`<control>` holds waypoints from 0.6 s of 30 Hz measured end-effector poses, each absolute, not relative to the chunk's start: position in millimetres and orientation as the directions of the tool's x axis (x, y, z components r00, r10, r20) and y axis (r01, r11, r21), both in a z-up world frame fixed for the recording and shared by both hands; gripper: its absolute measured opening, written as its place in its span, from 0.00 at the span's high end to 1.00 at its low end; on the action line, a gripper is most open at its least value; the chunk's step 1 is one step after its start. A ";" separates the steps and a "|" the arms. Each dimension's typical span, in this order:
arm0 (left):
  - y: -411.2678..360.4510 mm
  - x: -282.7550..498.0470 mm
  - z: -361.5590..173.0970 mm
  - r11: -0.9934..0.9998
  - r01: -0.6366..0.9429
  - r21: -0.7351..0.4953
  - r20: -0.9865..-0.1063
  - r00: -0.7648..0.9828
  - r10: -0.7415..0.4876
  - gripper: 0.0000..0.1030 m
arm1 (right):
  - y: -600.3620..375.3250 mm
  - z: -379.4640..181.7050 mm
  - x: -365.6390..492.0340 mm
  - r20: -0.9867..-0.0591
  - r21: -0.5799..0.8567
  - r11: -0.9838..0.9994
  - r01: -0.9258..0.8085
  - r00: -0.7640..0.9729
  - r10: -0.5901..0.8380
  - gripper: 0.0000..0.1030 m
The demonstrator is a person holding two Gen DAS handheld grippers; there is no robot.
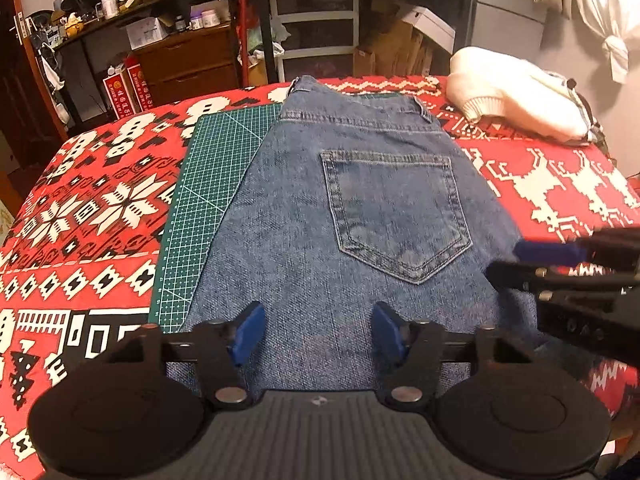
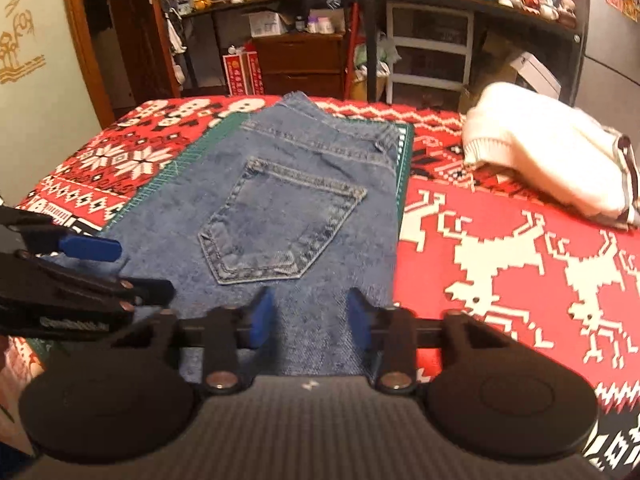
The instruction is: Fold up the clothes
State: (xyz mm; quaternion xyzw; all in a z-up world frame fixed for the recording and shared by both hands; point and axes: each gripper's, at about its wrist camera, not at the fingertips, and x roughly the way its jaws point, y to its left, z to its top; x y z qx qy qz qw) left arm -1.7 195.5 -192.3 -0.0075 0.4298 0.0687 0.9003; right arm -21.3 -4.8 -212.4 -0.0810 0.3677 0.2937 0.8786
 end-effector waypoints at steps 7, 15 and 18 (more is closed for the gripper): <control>199.0 -2.4 -200.4 0.992 -0.123 0.023 -0.783 0.615 0.095 0.57 | -15.3 -227.3 -24.7 -0.715 0.092 0.822 -0.562 0.537 0.448 0.71; 194.8 -8.4 -190.7 0.996 -0.085 -0.004 -0.771 0.635 0.051 0.62 | -18.2 -214.7 -32.0 -0.713 0.101 0.806 -0.583 0.523 0.467 0.68; 193.6 -7.9 -192.4 0.997 -0.076 0.011 -0.775 0.630 0.056 0.62 | -8.1 -210.6 -33.0 -0.700 0.089 0.790 -0.607 0.526 0.483 0.68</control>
